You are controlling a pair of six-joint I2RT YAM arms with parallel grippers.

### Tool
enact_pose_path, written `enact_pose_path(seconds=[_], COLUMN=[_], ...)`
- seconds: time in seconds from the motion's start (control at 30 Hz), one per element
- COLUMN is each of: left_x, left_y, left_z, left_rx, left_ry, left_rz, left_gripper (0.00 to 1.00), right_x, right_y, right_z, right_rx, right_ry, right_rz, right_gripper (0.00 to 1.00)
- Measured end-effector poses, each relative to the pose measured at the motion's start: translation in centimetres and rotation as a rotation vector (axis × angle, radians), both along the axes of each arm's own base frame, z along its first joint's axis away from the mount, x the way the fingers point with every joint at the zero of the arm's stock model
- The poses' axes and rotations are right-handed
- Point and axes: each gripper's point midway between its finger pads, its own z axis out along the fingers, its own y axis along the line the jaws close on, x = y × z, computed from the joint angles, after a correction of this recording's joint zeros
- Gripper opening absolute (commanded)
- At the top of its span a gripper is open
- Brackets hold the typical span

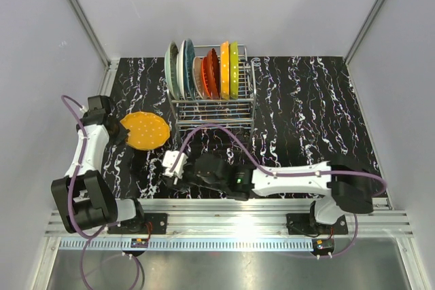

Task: Load the plates into the dish rack
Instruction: Grab a plate with the left arm, then pass the plate from the left arm to the right

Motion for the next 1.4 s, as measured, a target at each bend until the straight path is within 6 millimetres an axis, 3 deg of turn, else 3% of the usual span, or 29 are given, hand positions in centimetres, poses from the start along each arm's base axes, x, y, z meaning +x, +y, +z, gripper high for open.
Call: enact_pose_path(seconds=[0.13,0.2,0.3,0.47,0.8,0.93,1.07,1.23,1.4], left_x=[-0.1,-0.1,-0.2,-0.5,-0.6,-0.5,-0.5,-0.5,-0.5], left_y=[0.1,0.1,0.2,0.2,0.2,0.1,0.2,0.0,0.0], left_z=[0.5,0.7,1.0,1.4,1.9,2.3,2.6,3.0,3.2], left_rx=[0.012,0.017,0.025,0.031,0.035,0.038,0.041,0.04,0.041], left_ry=[-0.015,-0.022,-0.028,-0.037,-0.053,-0.073,-0.083,-0.097,-0.107], left_rz=[-0.001,-0.001,0.0,0.0,-0.003,-0.007,-0.006,-0.01,-0.016], left_gripper=[0.0,0.0,0.0,0.0,0.0,0.0,0.0,0.0,0.0], right_x=[2.0,3.1,4.5,6.6,13.7,15.2,16.3,17.8,18.8], right_y=[3.0,4.9,7.3,9.2,12.3,13.2,14.2,14.8,15.0], right_z=[-0.4,-1.6,-4.8,-9.4,-9.0,-10.2,-12.6,-14.9,-15.2], right_rx=[0.019,0.009,-0.044,-0.134,-0.129,-0.137,-0.164,-0.192,-0.201], right_ry=[-0.123,-0.169,-0.215,-0.25,-0.328,-0.347,-0.367,-0.377,-0.393], right_rz=[-0.051,-0.073,-0.092,-0.102,-0.18,-0.185,-0.188,-0.2,-0.221], right_gripper=[0.76,0.78,0.81,0.83,0.85,0.85,0.85,0.78,0.57])
